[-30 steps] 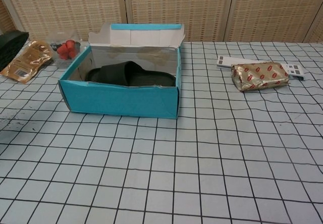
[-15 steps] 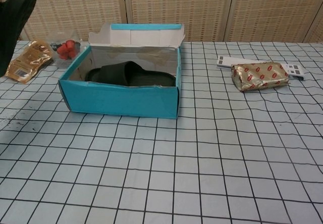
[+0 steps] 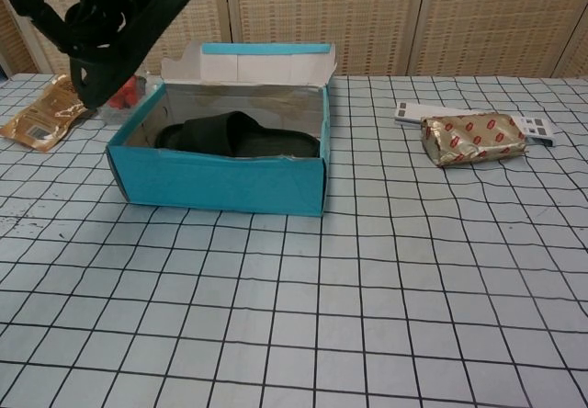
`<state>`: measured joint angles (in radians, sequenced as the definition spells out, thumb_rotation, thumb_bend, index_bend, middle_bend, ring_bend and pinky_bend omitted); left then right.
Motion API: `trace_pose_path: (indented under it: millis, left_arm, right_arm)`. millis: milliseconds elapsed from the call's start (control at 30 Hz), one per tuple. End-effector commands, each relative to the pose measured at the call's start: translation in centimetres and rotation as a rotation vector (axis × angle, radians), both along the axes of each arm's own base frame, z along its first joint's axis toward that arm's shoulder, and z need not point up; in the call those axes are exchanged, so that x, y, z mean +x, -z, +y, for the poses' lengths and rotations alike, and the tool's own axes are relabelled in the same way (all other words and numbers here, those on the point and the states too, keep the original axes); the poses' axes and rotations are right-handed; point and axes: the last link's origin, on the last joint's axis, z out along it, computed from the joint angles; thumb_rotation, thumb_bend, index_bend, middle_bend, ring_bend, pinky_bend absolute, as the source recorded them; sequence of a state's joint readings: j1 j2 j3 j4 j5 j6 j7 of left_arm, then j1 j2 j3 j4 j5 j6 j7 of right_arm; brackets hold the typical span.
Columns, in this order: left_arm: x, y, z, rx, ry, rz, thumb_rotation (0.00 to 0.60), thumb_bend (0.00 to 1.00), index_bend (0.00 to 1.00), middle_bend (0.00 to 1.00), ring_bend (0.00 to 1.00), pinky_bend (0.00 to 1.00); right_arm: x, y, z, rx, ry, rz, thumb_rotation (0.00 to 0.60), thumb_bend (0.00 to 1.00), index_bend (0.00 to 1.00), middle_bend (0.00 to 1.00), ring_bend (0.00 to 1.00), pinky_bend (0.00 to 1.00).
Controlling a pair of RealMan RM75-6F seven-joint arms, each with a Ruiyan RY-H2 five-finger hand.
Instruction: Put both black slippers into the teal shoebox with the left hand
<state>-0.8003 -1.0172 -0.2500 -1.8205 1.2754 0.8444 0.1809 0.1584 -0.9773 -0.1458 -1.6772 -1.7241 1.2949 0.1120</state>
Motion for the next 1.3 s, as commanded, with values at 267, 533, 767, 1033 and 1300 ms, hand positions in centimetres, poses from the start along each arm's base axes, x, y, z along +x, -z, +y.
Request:
trace_pose_path:
  millis: [267,533,767,1033,1300]
  left_arm:
    - [5.2,3.6,0.1,-0.124,0.047,-0.002,0.600,1.00,0.62,0.84,0.66,0.60]
    - [5.6,6.0,2.0,-0.180,-0.033,0.032,0.600,1.00,0.62,0.84,0.66,0.60]
    - [5.2,7.3,3.1,-0.202,-0.126,0.077,0.600,0.99,0.62,0.84,0.67,0.61]
    - [5.6,9.0,3.4,-0.217,-0.182,0.099,0.600,0.99,0.61,0.84,0.67,0.61]
    - [5.2,11.1,3.7,-0.174,-0.255,0.214,0.600,0.99,0.61,0.84,0.67,0.62]
  right_arm:
    - [0.1,0.6,-0.3,0.041,-0.007,-0.003,0.600,0.07,0.00,0.00,0.00,0.00]
    - [0.1,0.4,-0.1,0.047,-0.008,-0.014,0.600,0.07,0.00,0.00,0.00,0.00]
    - [0.0,0.2,-0.2,0.045,-0.008,-0.022,0.600,0.07,0.00,0.00,0.00,0.00]
    - [0.1,0.1,-0.1,0.048,-0.011,-0.030,0.600,0.07,0.00,0.00,0.00,0.00]
    - [0.1,-0.1,0.1,0.054,-0.017,-0.037,0.600,0.07,0.00,0.00,0.00,0.00]
